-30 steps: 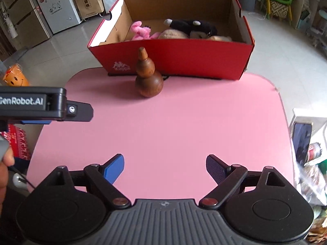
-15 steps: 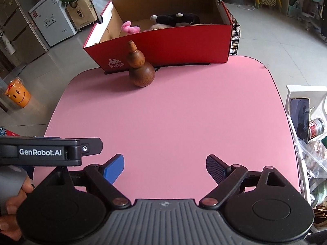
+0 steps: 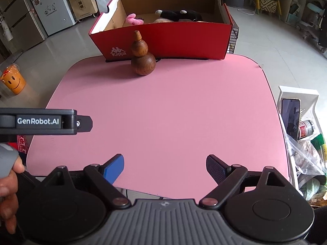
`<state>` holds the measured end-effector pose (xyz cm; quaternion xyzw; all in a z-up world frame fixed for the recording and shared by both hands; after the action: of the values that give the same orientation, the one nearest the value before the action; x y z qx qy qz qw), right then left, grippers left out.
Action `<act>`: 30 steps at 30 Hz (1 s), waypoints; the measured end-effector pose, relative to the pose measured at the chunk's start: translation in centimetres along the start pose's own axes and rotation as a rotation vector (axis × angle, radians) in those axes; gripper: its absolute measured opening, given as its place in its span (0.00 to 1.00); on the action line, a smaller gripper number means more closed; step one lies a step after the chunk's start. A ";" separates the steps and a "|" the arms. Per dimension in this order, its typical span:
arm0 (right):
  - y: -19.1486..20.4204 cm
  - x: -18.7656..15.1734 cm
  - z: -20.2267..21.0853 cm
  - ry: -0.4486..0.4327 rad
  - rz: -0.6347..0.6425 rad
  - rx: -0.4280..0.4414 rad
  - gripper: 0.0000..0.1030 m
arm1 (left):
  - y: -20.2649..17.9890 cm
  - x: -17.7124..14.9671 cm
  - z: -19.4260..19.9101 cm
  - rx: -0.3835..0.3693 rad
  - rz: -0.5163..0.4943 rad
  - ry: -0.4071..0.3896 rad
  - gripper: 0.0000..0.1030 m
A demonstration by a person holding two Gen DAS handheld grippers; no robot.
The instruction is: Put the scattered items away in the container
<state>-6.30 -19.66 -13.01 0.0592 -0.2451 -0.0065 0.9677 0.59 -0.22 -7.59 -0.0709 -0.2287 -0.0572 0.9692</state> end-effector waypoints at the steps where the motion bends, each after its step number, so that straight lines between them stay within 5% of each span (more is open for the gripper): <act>1: -0.1 -0.2 0.1 0.003 0.007 -0.007 0.85 | -0.1 0.1 0.2 -0.004 0.001 -0.007 1.00; 7: -0.7 0.3 0.7 -0.026 -0.008 -0.004 0.85 | 1.0 0.4 -0.1 0.036 0.030 -0.002 1.00; 14: 0.1 1.7 0.5 -0.078 -0.013 0.033 0.85 | 1.9 0.8 -0.8 0.001 0.097 -0.001 1.00; 17: 0.9 2.4 0.2 -0.090 -0.019 0.063 0.85 | 0.9 1.3 -1.0 -0.028 0.059 -0.015 1.00; 30: 2.4 6.0 -1.5 -0.075 0.108 0.108 0.71 | 0.3 4.5 -3.9 0.057 -0.004 0.059 1.00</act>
<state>-0.36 -17.40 -11.19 0.0975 -0.2840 0.0566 0.9522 6.35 -0.95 -9.02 -0.0413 -0.2014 -0.0546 0.9771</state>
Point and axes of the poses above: each gripper's, at about its wrist camera, not at the fingertips, and z roughly against the way its jaws point, y to its left, x to its top, the point moved 9 cm from there along -z, roughly the way its jaws point, and after that the axes turned 6 degrees about -z, right-handed, at the moved point
